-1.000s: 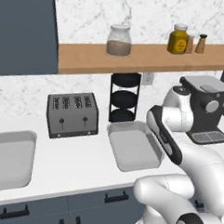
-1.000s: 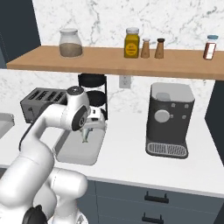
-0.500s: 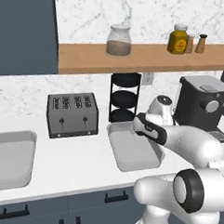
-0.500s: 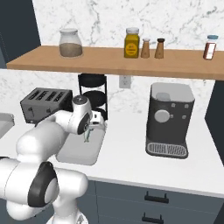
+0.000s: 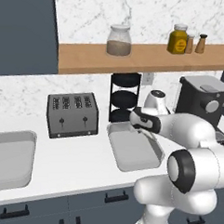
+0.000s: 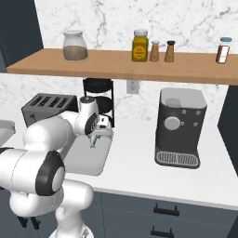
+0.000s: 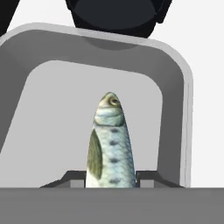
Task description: Place one bell pepper and one fish in each tupperware on the nearby counter, to pack two identical lunches.
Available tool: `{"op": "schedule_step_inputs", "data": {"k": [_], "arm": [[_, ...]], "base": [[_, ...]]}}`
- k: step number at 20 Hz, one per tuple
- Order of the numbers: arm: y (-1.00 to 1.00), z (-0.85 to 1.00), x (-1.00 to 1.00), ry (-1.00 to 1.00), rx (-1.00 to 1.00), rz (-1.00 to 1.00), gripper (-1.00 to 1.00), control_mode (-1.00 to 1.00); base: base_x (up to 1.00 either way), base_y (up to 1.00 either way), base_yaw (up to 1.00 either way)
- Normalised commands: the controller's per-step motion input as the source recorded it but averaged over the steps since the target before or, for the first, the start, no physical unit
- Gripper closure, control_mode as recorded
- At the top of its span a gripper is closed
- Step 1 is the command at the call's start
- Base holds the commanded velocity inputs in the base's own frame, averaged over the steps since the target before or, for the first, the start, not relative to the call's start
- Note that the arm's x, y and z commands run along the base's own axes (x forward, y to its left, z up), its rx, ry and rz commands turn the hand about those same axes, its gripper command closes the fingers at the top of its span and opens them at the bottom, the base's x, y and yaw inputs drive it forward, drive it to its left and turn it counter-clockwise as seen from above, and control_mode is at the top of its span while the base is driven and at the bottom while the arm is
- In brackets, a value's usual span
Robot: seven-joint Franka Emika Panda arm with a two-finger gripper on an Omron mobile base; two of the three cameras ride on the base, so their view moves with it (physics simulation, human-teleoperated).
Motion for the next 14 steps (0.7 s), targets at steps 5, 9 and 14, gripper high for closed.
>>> {"op": "schedule_step_inputs", "data": {"k": [5, 9, 14], "arm": [[0.00, -0.67, 0.00, 0.03, 0.00, -0.04, 1.00, -1.00], [0.00, -0.42, 0.00, 0.02, 0.00, -0.03, 1.00, -1.00], [0.00, -0.04, 0.00, 0.00, 0.00, -0.04, 1.00, -1.00]], "base": [[0.00, 0.00, 0.00], [0.00, 0.00, 0.00], [0.00, 0.00, 0.00]]}}
